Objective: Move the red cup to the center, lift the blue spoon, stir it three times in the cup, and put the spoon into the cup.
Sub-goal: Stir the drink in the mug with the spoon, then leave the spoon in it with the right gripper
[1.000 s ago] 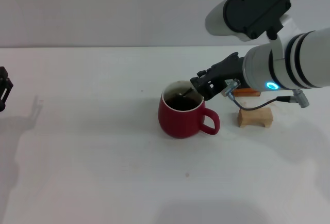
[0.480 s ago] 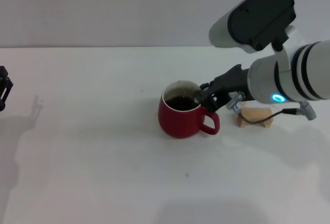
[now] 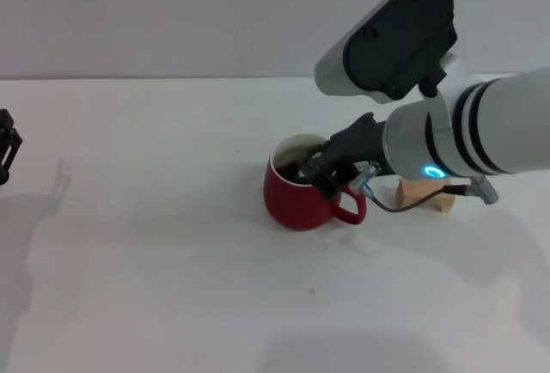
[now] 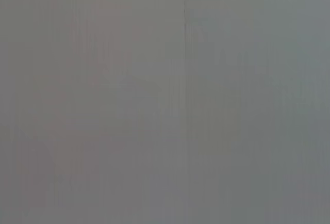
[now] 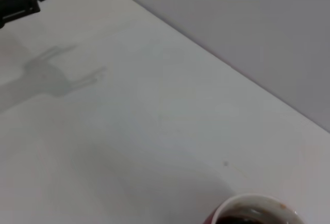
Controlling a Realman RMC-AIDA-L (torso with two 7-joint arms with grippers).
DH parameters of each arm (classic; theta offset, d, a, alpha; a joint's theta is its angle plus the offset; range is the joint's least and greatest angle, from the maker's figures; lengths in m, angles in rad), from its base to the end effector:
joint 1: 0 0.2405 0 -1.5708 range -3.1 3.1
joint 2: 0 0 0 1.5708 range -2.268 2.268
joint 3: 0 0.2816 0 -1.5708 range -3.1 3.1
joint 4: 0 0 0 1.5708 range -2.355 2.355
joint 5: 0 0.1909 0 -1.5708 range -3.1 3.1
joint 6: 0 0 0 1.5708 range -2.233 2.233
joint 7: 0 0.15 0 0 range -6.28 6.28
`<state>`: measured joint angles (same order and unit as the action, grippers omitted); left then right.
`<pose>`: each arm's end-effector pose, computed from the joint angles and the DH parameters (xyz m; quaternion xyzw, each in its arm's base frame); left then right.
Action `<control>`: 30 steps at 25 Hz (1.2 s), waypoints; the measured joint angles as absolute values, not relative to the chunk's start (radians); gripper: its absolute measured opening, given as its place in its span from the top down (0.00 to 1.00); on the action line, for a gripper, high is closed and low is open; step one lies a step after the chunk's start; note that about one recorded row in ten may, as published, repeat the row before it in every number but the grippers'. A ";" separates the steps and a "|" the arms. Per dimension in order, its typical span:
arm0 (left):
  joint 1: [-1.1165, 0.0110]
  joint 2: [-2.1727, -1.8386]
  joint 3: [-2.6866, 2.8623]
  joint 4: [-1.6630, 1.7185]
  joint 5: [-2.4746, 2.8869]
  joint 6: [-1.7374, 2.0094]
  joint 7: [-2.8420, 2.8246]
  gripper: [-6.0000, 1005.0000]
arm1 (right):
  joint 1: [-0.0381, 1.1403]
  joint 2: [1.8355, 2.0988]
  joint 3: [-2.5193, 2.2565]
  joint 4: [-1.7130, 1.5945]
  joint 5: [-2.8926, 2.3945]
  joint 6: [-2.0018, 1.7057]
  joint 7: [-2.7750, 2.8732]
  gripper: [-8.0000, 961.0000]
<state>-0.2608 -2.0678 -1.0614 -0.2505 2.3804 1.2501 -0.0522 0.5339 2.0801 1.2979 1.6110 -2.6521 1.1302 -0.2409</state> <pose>-0.3691 0.2916 0.0156 -0.6221 -0.2311 -0.2877 0.6905 0.1203 0.3414 -0.0648 -0.9373 0.2109 -0.0432 0.2742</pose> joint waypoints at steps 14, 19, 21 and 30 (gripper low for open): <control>-0.259 -2.068 -1.053 -0.250 2.384 1.252 -0.052 0.15 | 0.544 2.074 1.344 1.557 -2.662 1.079 -0.250 0.85; -0.262 -2.068 -1.053 -0.249 2.386 1.252 -0.052 0.15 | 0.530 2.074 1.359 1.557 -2.663 1.084 -0.255 0.85; -0.262 -2.068 -1.052 -0.249 2.386 1.252 -0.052 0.15 | 0.523 2.074 1.359 1.563 -2.663 1.090 -0.258 0.85; -0.259 -2.068 -1.050 -0.253 2.387 1.252 -0.052 0.15 | 0.490 2.078 1.307 1.625 -2.656 1.130 -0.257 0.85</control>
<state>-0.2588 -2.0678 -1.0496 -0.2529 2.3869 1.2518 -0.0522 0.4904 2.0779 1.3072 1.6246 -2.6556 1.1304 -0.2567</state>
